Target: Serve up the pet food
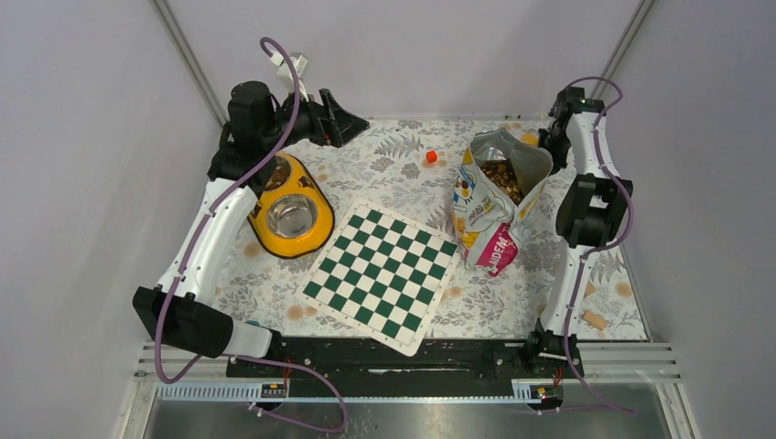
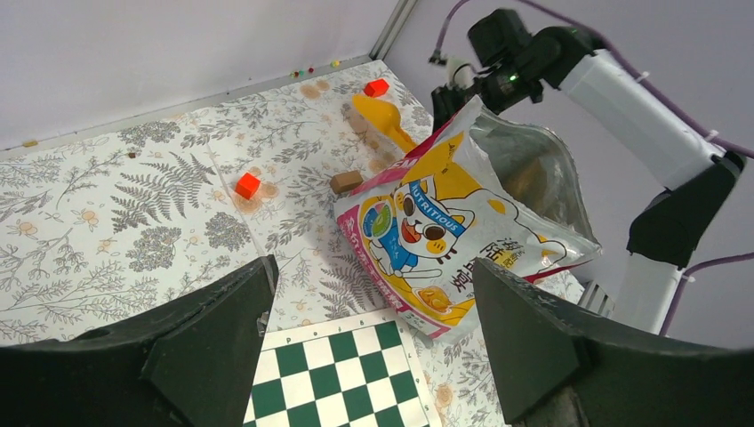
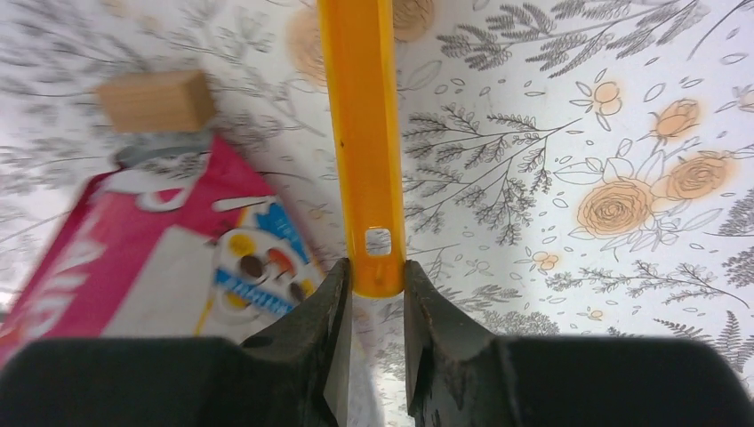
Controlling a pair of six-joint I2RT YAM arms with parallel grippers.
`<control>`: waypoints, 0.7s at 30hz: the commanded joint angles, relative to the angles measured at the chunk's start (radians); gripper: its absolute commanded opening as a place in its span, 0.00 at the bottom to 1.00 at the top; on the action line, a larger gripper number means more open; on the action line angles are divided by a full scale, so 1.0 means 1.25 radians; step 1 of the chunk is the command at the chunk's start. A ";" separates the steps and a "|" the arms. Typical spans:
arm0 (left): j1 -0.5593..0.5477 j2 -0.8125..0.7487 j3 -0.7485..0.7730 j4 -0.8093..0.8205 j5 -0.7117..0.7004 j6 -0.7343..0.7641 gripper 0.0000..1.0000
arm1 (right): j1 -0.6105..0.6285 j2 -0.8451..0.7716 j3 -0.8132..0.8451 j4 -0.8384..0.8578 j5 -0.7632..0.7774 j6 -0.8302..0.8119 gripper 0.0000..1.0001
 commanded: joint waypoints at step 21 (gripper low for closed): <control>0.004 -0.091 -0.042 0.025 -0.014 -0.024 0.82 | 0.005 -0.220 0.082 -0.082 -0.093 0.067 0.07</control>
